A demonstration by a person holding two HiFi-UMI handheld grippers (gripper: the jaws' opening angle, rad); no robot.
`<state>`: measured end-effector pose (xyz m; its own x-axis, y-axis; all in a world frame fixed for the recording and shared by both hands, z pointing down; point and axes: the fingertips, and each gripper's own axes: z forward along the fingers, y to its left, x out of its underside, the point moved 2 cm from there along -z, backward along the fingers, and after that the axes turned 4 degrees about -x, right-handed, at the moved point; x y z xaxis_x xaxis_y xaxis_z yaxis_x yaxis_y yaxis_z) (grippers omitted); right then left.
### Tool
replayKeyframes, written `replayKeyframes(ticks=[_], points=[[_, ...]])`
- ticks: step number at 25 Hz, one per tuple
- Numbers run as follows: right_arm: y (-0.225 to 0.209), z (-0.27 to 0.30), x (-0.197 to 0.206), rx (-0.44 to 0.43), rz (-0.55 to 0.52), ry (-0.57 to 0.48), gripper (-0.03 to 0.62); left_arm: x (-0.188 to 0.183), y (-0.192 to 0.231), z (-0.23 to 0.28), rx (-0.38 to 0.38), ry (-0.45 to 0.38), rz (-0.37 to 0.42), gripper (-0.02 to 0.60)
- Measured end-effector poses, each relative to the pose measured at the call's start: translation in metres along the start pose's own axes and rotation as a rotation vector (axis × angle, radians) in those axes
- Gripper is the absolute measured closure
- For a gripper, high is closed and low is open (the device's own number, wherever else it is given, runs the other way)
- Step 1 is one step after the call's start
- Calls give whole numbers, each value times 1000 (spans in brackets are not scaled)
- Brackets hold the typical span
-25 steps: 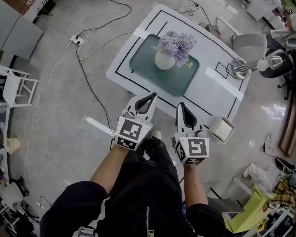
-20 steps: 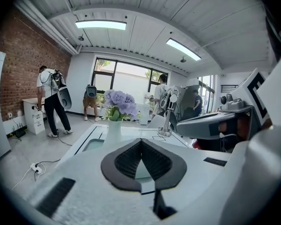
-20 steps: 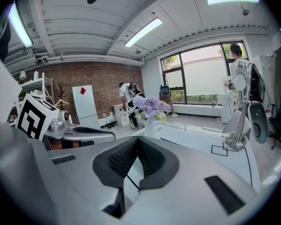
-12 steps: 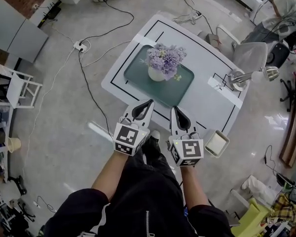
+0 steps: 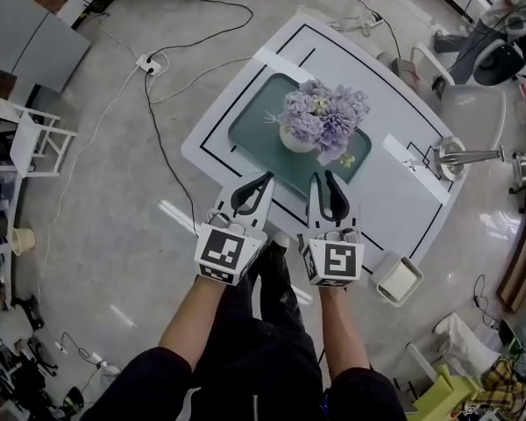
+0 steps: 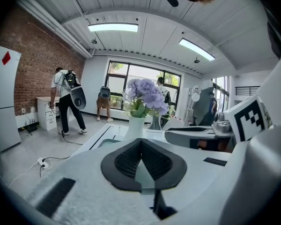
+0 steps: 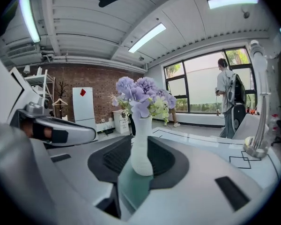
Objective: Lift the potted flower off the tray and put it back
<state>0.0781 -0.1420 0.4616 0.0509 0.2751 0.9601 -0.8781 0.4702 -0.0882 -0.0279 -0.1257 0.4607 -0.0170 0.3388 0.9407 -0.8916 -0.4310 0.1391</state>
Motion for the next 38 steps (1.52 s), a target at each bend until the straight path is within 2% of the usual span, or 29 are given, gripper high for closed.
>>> replayKeyframes(ticks=[1, 4, 7, 11, 26, 31, 34, 35, 38], points=[[-2, 10, 3, 2, 8, -6, 466, 0, 3, 2, 2, -4, 0, 575], [-9, 38, 6, 14, 24, -30, 359, -2, 8, 12, 16, -4, 13, 575], [-10, 57, 2, 30, 15, -77, 304, 1, 15, 13, 14, -12, 26, 575], [-15, 73, -3, 66, -3, -124, 261, 11, 25, 9, -5, -6, -5, 575], [-23, 125, -14, 184, -74, -160, 255, 34, 63, -13, -50, 32, -25, 575], [-24, 133, -5, 187, -63, -106, 258, 37, 64, -13, -43, 37, -26, 575], [-25, 135, 1, 186, -60, -86, 286, 38, 64, -12, -38, 39, -29, 575], [-24, 135, 1, 189, -64, -86, 315, 40, 65, -12, -38, 41, -31, 575], [-23, 135, 1, 195, -67, -88, 327, 45, 69, -15, -49, 55, -42, 575]])
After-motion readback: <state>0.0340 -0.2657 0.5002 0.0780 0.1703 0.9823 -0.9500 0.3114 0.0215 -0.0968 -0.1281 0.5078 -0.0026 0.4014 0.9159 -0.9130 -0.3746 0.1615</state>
